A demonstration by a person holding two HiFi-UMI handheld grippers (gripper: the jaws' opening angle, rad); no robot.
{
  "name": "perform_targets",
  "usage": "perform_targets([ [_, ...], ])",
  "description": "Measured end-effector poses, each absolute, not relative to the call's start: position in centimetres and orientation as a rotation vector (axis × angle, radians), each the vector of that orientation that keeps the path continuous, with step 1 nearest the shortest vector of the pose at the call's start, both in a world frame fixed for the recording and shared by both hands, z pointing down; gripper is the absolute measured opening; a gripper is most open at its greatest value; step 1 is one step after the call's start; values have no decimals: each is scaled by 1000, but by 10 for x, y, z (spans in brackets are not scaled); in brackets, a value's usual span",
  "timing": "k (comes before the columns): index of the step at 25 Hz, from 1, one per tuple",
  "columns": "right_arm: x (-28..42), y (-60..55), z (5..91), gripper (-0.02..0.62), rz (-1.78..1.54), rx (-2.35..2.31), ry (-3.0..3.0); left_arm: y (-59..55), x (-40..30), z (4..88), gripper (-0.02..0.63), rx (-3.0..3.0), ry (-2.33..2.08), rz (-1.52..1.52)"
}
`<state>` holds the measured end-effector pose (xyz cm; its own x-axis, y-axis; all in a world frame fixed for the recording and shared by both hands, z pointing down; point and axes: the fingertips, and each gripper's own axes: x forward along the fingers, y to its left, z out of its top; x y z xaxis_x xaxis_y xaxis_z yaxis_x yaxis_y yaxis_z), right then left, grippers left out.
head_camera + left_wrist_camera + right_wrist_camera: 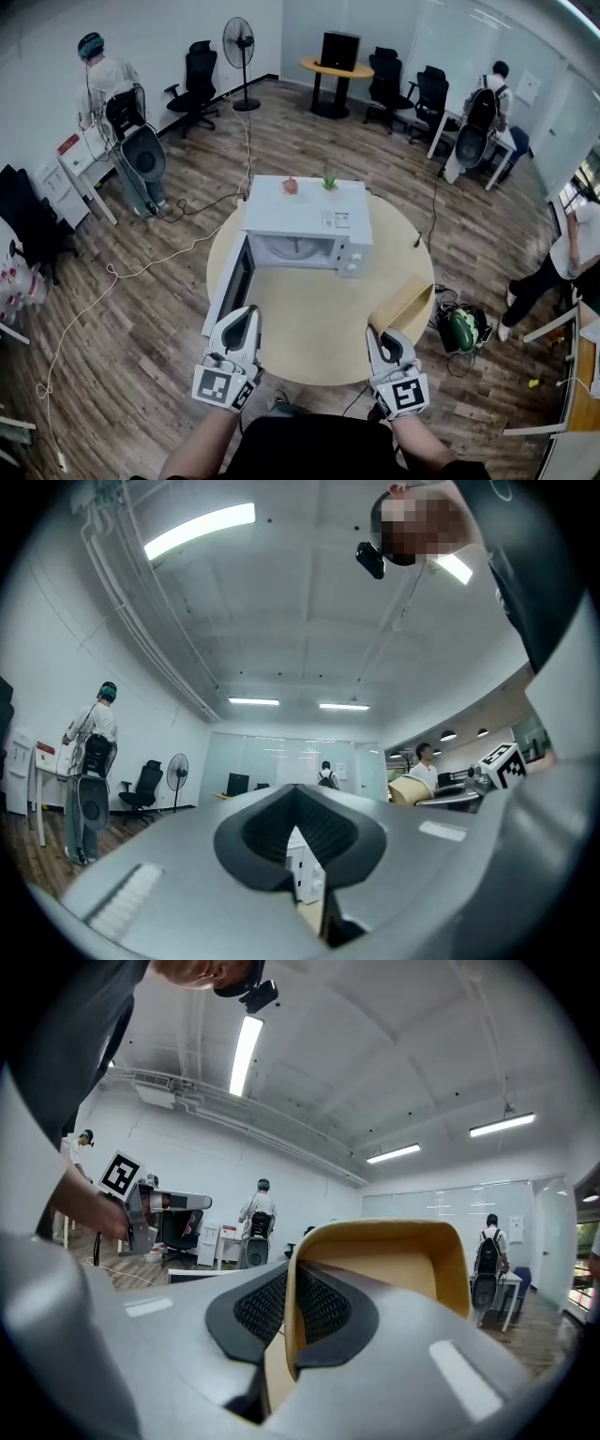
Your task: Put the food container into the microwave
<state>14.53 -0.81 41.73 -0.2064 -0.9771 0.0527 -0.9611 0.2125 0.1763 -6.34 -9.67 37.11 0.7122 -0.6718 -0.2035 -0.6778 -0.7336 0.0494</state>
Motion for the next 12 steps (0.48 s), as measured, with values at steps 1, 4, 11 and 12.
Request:
perform_targets([
  [1,142,-16,418,12,-157,1879,-2312,-106,-64,372,-2,-2890,1116,325],
  [4,137,-39,422,12,-144,1903,-2274,-131,-67,377,-2,-2915,1078,323],
  [11,122,-81,422,12,-157,1906,-2232,-173,-74,386,-2,-2952,1031,330],
  [12,122,-86,422,12,-157,1902,-2231,-177,-74,386,-2,-2951,1030,331],
])
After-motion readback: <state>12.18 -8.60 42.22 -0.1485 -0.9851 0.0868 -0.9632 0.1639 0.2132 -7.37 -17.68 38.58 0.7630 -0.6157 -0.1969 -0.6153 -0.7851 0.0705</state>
